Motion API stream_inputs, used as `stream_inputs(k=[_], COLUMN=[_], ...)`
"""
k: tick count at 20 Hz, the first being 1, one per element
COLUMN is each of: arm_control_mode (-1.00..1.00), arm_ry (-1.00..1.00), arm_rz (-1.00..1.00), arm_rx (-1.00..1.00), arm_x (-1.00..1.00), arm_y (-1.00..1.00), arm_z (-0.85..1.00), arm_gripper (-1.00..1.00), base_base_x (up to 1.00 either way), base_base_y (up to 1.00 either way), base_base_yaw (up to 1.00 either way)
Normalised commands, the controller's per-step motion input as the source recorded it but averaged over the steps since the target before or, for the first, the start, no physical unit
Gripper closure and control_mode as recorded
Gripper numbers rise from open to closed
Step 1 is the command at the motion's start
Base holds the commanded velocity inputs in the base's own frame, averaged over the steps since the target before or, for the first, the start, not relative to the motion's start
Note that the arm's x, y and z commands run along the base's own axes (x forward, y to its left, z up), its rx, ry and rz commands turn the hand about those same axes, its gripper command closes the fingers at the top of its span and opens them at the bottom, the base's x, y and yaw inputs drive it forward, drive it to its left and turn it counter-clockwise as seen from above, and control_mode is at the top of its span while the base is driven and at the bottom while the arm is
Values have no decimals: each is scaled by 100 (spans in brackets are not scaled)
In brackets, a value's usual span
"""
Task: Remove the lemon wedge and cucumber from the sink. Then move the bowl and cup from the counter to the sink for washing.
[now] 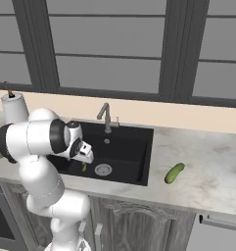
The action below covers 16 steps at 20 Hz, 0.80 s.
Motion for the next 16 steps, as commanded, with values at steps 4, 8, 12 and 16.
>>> stream_inputs(k=[4, 8, 12, 16], arm_control_mode=[-100, -100, -100, -100], arm_ry=[0, 0, 0, 0], arm_rz=[1, 0, 0, 0], arm_rx=[0, 0, 0, 0], arm_x=[15, 12, 10, 8], arm_y=[2, 0, 0, 0], arm_z=[-14, -15, -17, -18], arm_gripper=[-100, -100, -100, -100], base_base_x=[0, 0, 0, 0], base_base_y=[0, 0, 0, 0], base_base_yaw=[0, 0, 0, 0])
